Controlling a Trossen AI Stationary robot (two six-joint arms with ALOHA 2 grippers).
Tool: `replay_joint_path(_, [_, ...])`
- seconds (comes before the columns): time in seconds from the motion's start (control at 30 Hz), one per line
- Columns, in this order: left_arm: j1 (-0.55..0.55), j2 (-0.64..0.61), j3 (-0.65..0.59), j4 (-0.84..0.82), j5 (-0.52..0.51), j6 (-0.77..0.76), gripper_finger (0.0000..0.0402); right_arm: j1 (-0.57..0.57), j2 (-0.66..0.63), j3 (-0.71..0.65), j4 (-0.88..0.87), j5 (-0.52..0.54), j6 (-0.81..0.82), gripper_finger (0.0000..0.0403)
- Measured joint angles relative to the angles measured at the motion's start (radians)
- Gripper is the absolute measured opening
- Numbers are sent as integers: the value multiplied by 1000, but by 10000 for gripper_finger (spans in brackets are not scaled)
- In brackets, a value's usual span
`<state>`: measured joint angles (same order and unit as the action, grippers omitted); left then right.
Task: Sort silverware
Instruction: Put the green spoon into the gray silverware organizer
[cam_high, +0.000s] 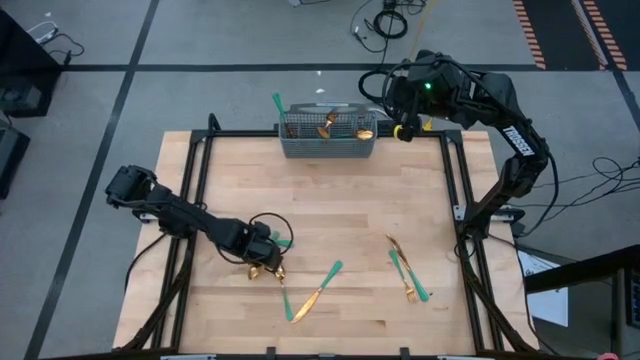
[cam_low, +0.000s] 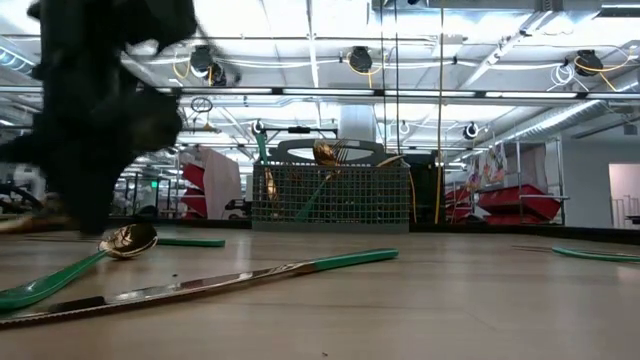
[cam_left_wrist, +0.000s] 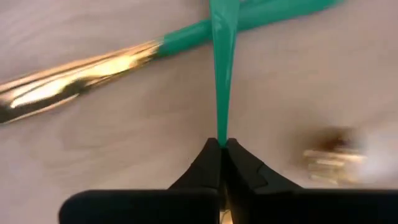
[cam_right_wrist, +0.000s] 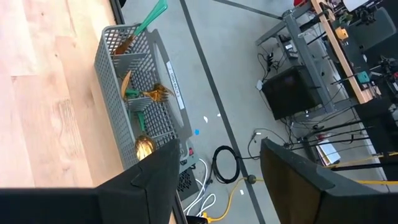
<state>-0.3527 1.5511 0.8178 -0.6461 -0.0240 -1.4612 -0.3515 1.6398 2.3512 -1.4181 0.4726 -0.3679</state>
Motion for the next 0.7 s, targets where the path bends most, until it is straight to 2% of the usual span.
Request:
replay_joint_path(0.07, [11,-35,33,12,-38,0,5,-7,0,0,0,-2,15,210])
replay_joint_path(0.2, [33,-105,92,5,-187,0,5,-33,0,0,0,-6,43,210])
replay_joint_path(0.27, [50,-153,123,18,-285,0,5,-51,0,0,1,-9,65,210])
replay_joint_path(0.33, [69,-203,140,53,-426,11,5,-73,0,0,4,-40,93,210])
replay_joint_path(0.4, [95,-252,141,153,-564,64,5,-98,0,0,6,-105,105,210])
replay_joint_path(0.47, [125,-297,135,313,-658,131,4,-119,0,0,7,-165,119,210])
replay_joint_path(0.57, [184,-329,121,616,-676,285,4,-141,0,0,6,-191,121,210])
replay_joint_path(0.63, [234,-334,118,812,-613,386,4,-148,0,0,5,-191,122,210])
replay_joint_path(0.7, [296,-335,118,1003,-505,451,4,-153,0,0,2,-191,123,210])
